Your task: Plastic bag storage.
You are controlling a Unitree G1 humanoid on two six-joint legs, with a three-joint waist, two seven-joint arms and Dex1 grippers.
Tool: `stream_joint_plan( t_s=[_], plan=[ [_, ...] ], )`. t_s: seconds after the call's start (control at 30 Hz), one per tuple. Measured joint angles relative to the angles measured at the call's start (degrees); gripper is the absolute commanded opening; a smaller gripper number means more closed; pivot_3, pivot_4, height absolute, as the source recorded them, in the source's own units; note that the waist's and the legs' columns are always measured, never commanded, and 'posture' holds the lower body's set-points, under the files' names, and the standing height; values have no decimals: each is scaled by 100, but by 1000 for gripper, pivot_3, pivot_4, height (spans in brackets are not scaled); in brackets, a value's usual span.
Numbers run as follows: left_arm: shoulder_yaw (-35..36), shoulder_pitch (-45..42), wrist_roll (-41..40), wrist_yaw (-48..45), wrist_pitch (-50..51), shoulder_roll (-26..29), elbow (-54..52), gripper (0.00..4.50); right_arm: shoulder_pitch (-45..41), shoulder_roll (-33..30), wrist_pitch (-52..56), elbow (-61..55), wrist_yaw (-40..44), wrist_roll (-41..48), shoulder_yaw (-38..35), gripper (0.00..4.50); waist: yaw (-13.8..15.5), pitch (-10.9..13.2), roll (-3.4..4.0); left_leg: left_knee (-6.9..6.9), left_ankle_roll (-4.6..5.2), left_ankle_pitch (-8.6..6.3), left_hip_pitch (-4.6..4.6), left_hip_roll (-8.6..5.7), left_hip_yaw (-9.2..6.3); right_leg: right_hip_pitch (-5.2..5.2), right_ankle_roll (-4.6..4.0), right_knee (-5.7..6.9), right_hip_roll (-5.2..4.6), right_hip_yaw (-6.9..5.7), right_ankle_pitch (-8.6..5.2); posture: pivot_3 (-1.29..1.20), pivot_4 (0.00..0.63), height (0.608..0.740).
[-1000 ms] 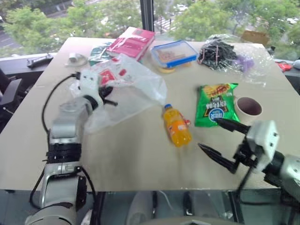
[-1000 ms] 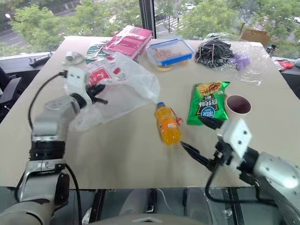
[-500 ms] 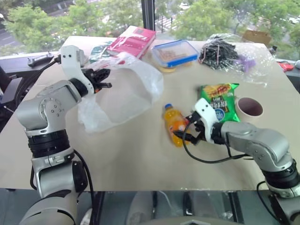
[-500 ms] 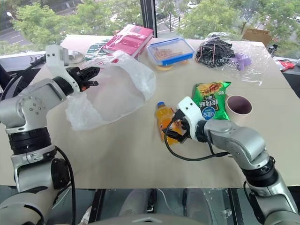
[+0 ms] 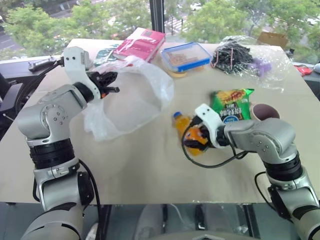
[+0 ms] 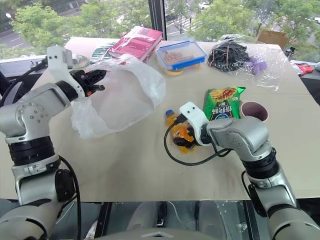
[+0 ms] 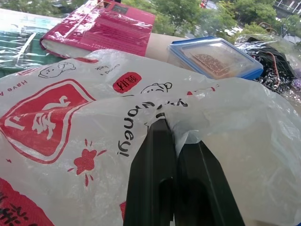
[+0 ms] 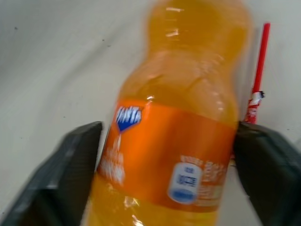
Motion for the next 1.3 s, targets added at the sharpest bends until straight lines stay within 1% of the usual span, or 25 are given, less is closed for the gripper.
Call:
stream_joint_plan(
  t_s=[0.1,0.23,0.33,0.43,0.47,0.57,0.67,0.7,0.73,0.77,0.83,0.87,0.9,0.93,0.97,1.0,1.03,1.07,1.2,1.3],
  plan=[
    [2,98,-60,24,20,-20,-39,0,-8,-243,-322,-94,237,-69,225,3054,-2,0,-1,0,1,0,0,3,-3,1,1,4,-2,-2,1,0,150,740],
    [85,150,-249,32,245,-11,-164,0,-40,-635,-472,-156,676,-39,234,3054,11,7,-2,0,0,0,-7,5,-7,-5,1,4,-2,-5,1,0,150,740],
    [127,150,-339,26,390,9,-208,0,-254,-532,-527,-180,903,44,157,3054,-58,11,-2,-10,-1,0,-11,5,-6,-14,0,3,-1,-4,0,0,150,740],
    [112,153,-505,-23,569,65,-346,0,-772,162,-656,130,959,67,44,3054,-179,21,-3,-16,-5,3,-19,4,0,-38,0,16,4,15,0,0,150,740],
    [106,152,-561,-43,620,72,-417,0,-1006,417,-828,330,967,-16,103,3054,-200,21,-2,-18,-7,4,-19,5,-1,-41,0,16,6,14,0,0,150,740],
    [117,151,-667,-61,705,112,-500,0,-1409,859,-1241,953,965,-320,369,3054,-219,21,-2,-21,-11,6,-24,5,-1,-46,0,15,4,13,0,0,150,740],
    [215,152,-844,-51,946,158,-675,0,-1901,1634,-1962,2609,944,-941,728,3054,-246,22,-3,-19,-12,7,-29,-1,4,-52,1,17,1,17,1,0,150,740],
    [229,146,-913,-46,1009,159,-750,0,-2016,1790,-2154,2987,937,-1093,774,3054,-246,22,-3,-19,-14,8,-41,1,1,-63,1,17,1,15,1,0,150,740],
    [269,146,-1013,-8,1126,156,-869,0,-2229,2103,-2541,3679,938,-1308,787,3054,-250,22,-3,-17,-19,11,-58,0,0,-81,0,20,2,15,1,0,150,740],
    [268,139,-1074,9,1175,148,-935,0,-2350,2260,-2750,4001,909,-1444,787,3054,-250,22,-2,-17,-25,15,-85,-2,-5,-108,0,21,2,11,2,0,150,740],
    [343,156,-1256,99,1392,76,-1122,0,-2821,2715,-3509,5258,859,-1800,709,3054,-255,23,-2,-21,-35,20,-98,-4,-15,-115,0,17,3,-1,2,0,150,740],
    [350,156,-1284,123,1418,66,-1140,0,-2895,2777,-3645,5437,861,-1832,681,3054,-254,23,-2,-21,-35,20,-98,-4,-16,-115,0,17,3,-2,2,0,150,740],
    [473,174,-1342,226,1522,8,-1221,0,-3142,3098,-4254,6182,852,-1936,486,3054,-278,24,-1,-27,-36,21,-98,-8,-15,-114,0,16,4,0,2,0,150,740],
    [491,193,-1382,290,1563,-51,-1291,0,-3256,3239,-4635,6531,830,-2009,356,3054,-281,24,-1,-31,-36,21,-98,-8,-16,-113,0,15,4,-1,2,0,150,740],
    [501,204,-1391,298,1578,-58,-1312,0,-3286,3274,-4709,6630,834,-2011,316,3054,-283,25,-1,-32,-37,21,-98,-7,-17,-112,0,14,4,-3,2,0,150,740],
    [535,253,-1450,401,1657,-161,-1382,0,-3443,3475,-5279,7133,852,-2037,140,3554,-290,25,0,-39,-39,22,-97,-7,-18,-111,0,12,5,-3,2,0,150,740],
    [577,301,-1479,504,1734,-280,-1487,0,-3481,3482,-5707,7485,934,-2046,27,4097,-275,27,3,-41,-41,23,-97,-8,-24,-109,0,8,4,-10,2,0,150,740],
    [742,386,-1517,673,1835,-422,-1541,0,-3484,3482,-6029,7760,1035,-2046,-161,4491,-265,29,4,-41,-43,24,-97,-6,-26,-106,0,8,3,-12,2,0,150,740],
    [989,399,-1574,1028,2006,-727,-1564,0,-3472,3472,-6196,7669,1319,-2025,-457,4491,-278,35,3,-38,-57,32,-95,-2,-27,-108,0,8,5,-11,2,0,150,740],
    [1124,377,-1631,1167,2027,-851,-1599,0,-2942,3314,-5795,6483,1807,-1968,-435,4491,-276,36,4,-37,-68,39,-91,5,-34,-108,-1,14,8,-14,2,0,150,740]
  ],
)
